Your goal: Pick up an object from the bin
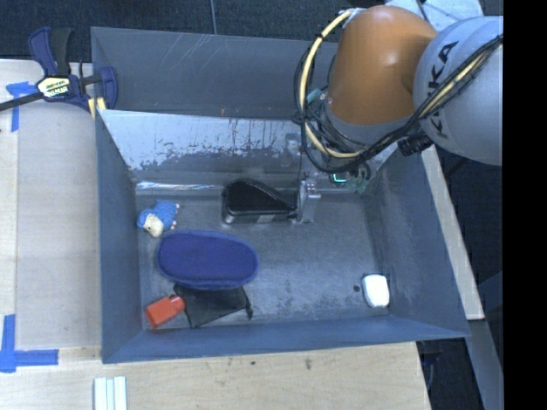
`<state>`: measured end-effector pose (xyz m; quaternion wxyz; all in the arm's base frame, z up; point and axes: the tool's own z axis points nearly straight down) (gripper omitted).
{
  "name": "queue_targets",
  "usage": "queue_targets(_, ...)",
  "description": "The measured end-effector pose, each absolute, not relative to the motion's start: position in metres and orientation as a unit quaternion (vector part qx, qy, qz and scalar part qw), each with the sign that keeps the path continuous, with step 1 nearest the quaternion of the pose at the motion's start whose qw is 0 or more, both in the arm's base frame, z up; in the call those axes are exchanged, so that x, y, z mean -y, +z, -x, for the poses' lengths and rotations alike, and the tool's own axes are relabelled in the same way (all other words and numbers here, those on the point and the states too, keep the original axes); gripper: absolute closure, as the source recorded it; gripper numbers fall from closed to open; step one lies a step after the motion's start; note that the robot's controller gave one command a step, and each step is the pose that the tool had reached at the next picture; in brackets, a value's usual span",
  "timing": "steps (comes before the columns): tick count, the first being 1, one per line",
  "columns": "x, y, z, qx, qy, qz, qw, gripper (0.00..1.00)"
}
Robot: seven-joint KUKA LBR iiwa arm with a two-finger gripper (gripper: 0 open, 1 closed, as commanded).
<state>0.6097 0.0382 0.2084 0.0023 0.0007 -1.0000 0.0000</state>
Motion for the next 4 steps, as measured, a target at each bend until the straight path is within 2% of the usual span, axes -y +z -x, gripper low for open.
queue_targets(1,-0.036,0.073,-0.622,0.997,0.0,0.07,-0.013,0.0)
queue_targets(2,-0.041,0.103,-0.6,0.985,0.001,-0.172,-0.007,0.0)
queue_targets(3,-0.037,0.102,-0.6,0.99,-0.001,-0.139,-0.006,0.0)
queue_targets(4,-0.043,0.076,-0.612,0.99,0.0,-0.139,-0.012,0.0)
